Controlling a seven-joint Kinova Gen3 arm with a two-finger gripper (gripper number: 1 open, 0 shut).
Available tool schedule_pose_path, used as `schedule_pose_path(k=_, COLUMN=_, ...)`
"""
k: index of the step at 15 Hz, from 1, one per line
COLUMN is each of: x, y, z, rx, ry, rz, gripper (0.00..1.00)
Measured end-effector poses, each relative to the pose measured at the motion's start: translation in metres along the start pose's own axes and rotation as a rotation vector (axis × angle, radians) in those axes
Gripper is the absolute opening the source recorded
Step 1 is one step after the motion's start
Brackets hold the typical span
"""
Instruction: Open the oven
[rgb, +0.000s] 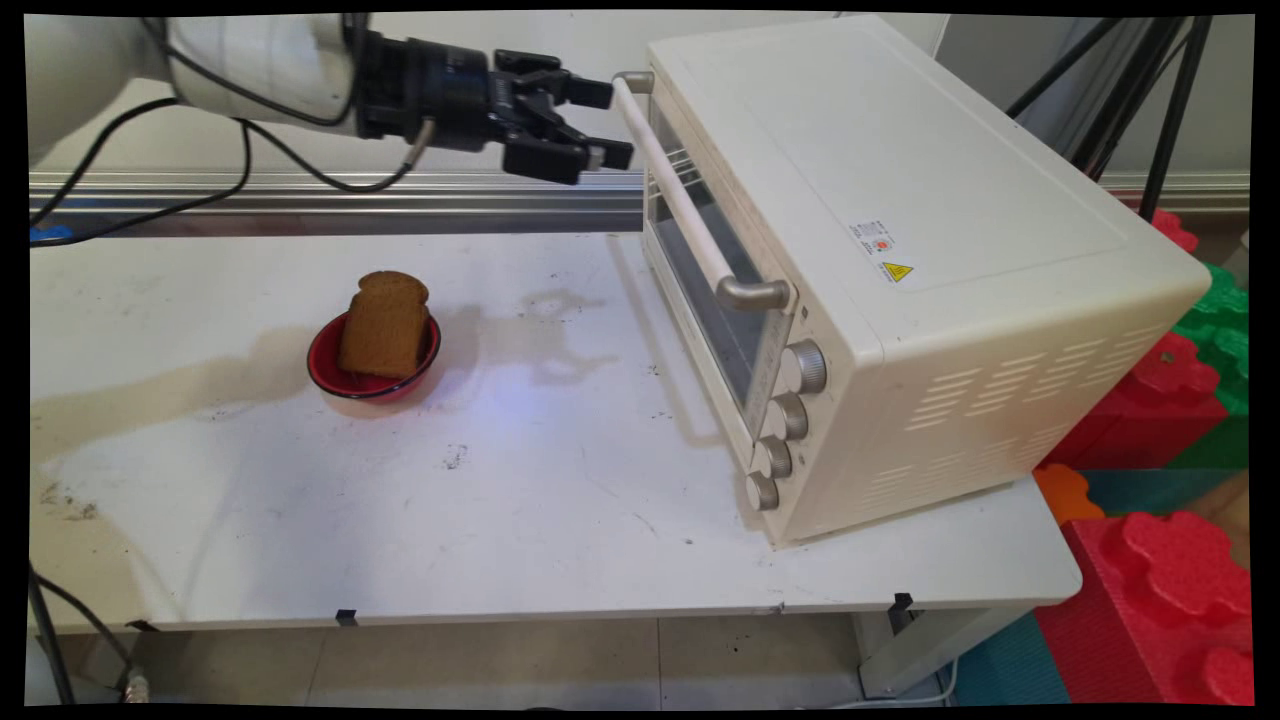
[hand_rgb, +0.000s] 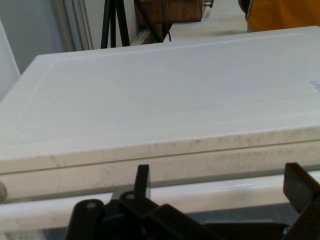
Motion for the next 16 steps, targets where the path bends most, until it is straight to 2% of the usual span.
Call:
schedule_pose_path(k=5, x=-0.001, y=-0.003, z=0.027, rx=-0.002, ry=-0.013, rz=0.003, gripper=1.00)
schedule_pose_path(k=11, x=-0.003, y=-0.003, z=0.039, rx=-0.009, ry=-0.014, rz=0.006, gripper=1.00)
schedule_pose_path(k=12, x=-0.003, y=-0.003, z=0.040, rx=-0.010, ry=-0.013, rz=0.009, gripper=0.00)
schedule_pose_path(k=16, x=-0.005, y=-0.002, z=0.045, rx=-0.016, ry=-0.013, rz=0.013, gripper=0.00)
